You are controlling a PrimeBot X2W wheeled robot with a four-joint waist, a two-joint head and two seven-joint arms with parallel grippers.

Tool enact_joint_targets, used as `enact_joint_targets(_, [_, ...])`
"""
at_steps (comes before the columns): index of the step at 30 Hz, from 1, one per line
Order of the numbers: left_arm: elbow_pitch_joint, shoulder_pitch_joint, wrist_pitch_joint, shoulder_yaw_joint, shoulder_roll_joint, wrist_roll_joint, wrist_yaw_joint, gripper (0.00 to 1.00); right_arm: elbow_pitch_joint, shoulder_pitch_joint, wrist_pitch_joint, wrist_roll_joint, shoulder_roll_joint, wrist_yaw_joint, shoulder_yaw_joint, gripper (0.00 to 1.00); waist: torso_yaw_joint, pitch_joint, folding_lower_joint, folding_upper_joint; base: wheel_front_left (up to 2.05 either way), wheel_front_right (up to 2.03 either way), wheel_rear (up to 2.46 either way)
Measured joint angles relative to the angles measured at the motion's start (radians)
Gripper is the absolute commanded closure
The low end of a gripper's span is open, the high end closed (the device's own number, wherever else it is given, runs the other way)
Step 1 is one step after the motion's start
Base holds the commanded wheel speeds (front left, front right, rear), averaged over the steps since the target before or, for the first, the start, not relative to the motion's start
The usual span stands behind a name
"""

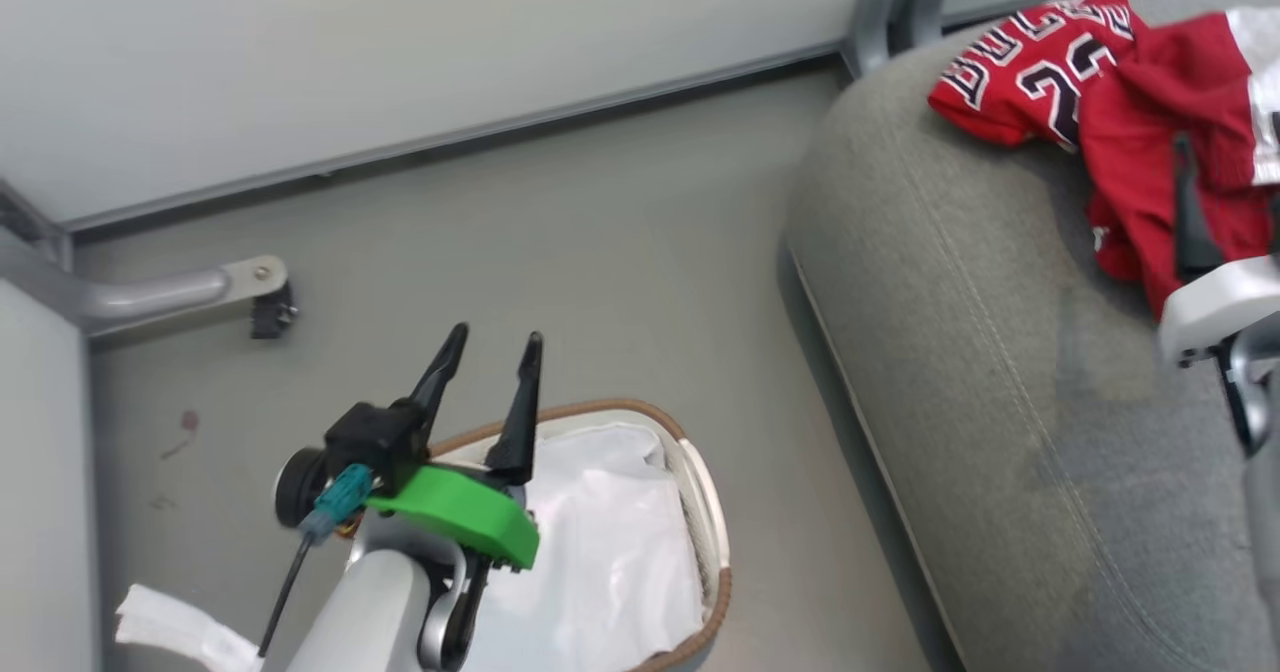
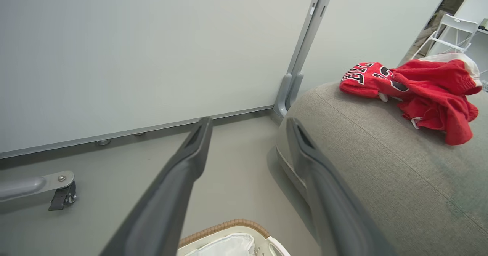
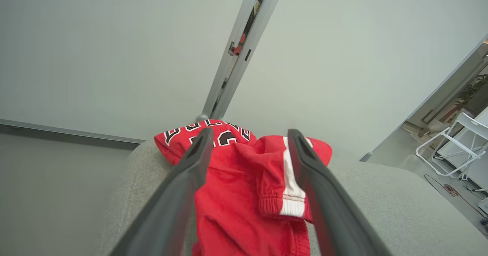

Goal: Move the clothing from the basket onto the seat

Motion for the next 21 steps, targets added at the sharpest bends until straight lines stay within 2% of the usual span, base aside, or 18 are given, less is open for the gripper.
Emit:
enact_joint_targets(11, [-0.029, 0.115, 0.000, 0.179, -0.011, 0.016, 0.019, 0.00, -0.088, 0.115, 0.000, 0.066, 0.175, 0.000, 0.077, 0.00, 0.113, -0.099, 0.0000, 0.0000, 0.00, 0.00, 0.00])
enact_joint_targets(17, [-0.045, 0.195, 0.000, 0.259, -0.013, 0.026, 0.037, 0.00, -0.112, 0.202, 0.000, 0.112, 0.230, 0.000, 0.116, 0.00, 0.147, -0.140, 0.0000, 0.0000, 0.00, 0.00, 0.00])
enact_joint_targets(21, [-0.051, 0.240, 0.000, 0.284, -0.014, 0.033, 0.041, 0.00, -0.128, 0.267, 0.000, 0.141, 0.242, 0.000, 0.123, 0.00, 0.161, -0.159, 0.0000, -0.0001, 0.00, 0.00, 0.00])
